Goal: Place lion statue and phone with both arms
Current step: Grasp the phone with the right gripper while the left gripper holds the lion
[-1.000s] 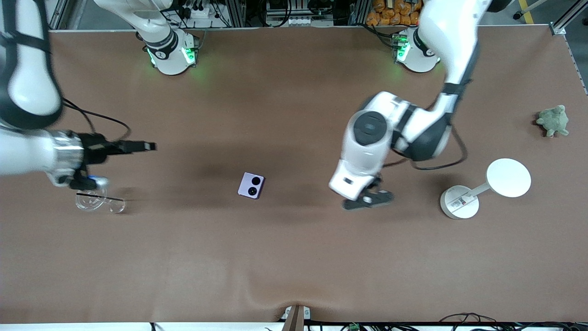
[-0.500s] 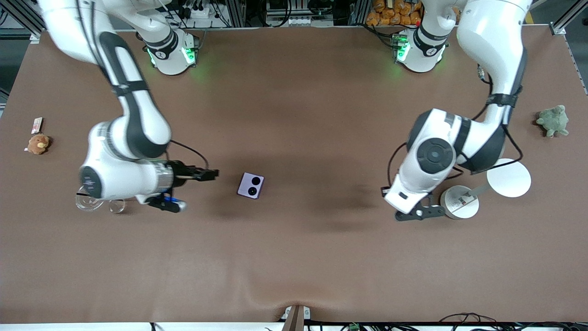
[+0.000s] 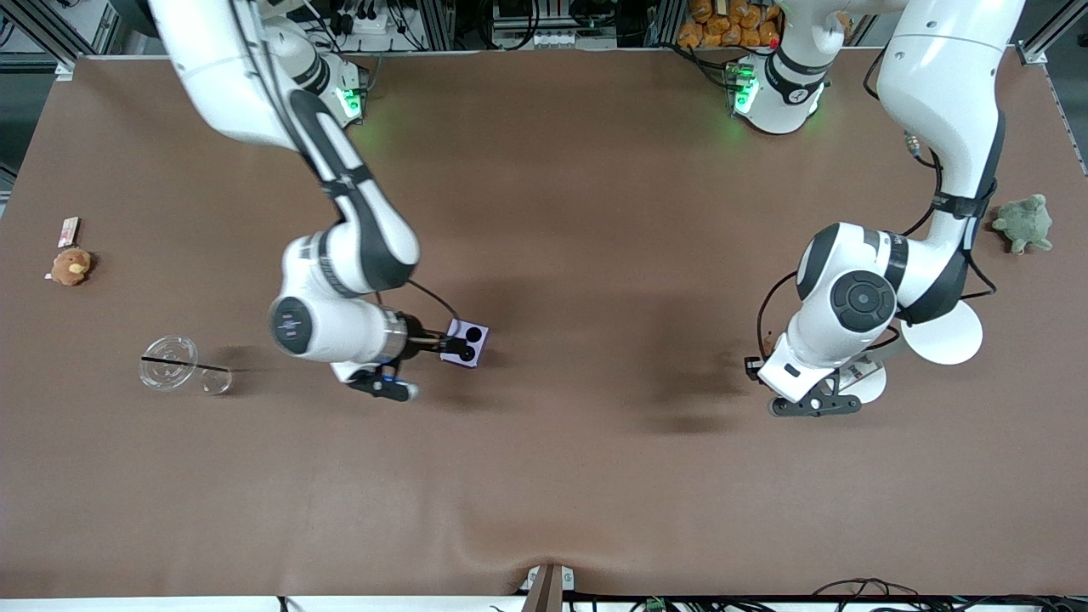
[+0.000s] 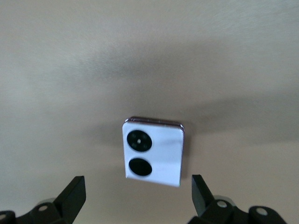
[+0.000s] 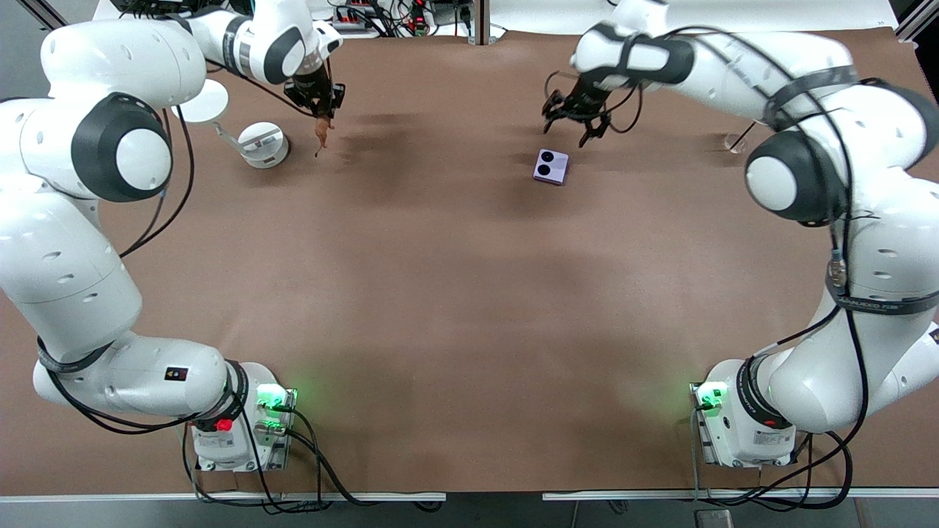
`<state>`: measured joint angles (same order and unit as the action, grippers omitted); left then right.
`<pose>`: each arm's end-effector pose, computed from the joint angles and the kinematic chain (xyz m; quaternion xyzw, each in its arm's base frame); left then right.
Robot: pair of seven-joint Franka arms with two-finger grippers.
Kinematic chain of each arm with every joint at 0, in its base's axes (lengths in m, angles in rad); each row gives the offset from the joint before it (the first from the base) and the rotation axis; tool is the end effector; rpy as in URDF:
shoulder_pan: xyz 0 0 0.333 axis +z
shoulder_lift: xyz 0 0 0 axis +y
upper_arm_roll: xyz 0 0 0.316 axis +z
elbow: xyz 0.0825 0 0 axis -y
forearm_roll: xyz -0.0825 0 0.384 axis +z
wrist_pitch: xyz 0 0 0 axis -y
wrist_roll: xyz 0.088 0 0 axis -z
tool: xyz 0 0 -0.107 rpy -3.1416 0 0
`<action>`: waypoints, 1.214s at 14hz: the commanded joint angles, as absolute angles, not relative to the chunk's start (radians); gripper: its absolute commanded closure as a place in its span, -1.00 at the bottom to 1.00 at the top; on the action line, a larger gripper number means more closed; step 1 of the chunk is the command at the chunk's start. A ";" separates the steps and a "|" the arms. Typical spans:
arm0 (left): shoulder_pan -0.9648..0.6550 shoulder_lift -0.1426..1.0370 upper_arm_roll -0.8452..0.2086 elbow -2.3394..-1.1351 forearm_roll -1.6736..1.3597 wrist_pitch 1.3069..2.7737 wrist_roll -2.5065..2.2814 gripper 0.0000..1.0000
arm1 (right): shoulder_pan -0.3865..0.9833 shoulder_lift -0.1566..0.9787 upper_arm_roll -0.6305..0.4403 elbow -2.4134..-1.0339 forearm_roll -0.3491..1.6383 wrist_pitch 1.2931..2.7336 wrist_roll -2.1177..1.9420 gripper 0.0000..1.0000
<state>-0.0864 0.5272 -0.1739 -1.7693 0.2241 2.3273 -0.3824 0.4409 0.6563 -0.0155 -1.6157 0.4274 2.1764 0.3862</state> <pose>0.6453 -0.1574 0.2718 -0.9990 0.0018 -0.0328 0.0308 0.6163 0.2979 0.2359 -0.9794 0.1084 0.1072 0.1321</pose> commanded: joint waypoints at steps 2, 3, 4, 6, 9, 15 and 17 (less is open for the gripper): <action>-0.051 0.537 -0.186 -1.802 0.247 2.391 -0.312 1.00 | 0.491 0.686 -0.031 -1.598 0.185 2.198 0.558 -1.00; -0.046 0.544 -0.184 -1.804 0.248 2.396 -0.298 1.00 | 0.511 0.692 -0.031 -1.595 0.149 2.201 0.613 -1.00; -0.040 0.548 -0.184 -1.805 0.249 2.402 -0.278 1.00 | 0.520 0.704 -0.031 -1.591 0.135 2.204 0.661 -1.00; -0.008 0.555 -0.186 -1.824 0.249 2.433 -0.259 1.00 | 0.528 0.712 -0.031 -1.591 0.137 2.227 0.698 -1.00; -0.003 0.555 -0.186 -1.856 0.247 2.473 -0.258 1.00 | 0.531 0.741 -0.029 -1.594 0.140 2.281 0.715 -1.00; 0.012 0.554 -0.186 -1.891 0.247 2.508 -0.256 1.00 | 0.541 0.779 -0.029 -1.592 0.144 2.335 0.736 -1.00; 0.021 0.552 -0.186 -1.896 0.248 2.508 -0.255 1.00 | 0.543 0.781 -0.029 -1.592 0.146 2.336 0.742 -1.00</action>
<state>0.0002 0.5675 -0.1748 -1.8714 0.2242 2.4848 -0.2574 0.5314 0.7683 -0.0219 -1.6123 0.1620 2.3336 0.7072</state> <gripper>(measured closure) 0.630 0.000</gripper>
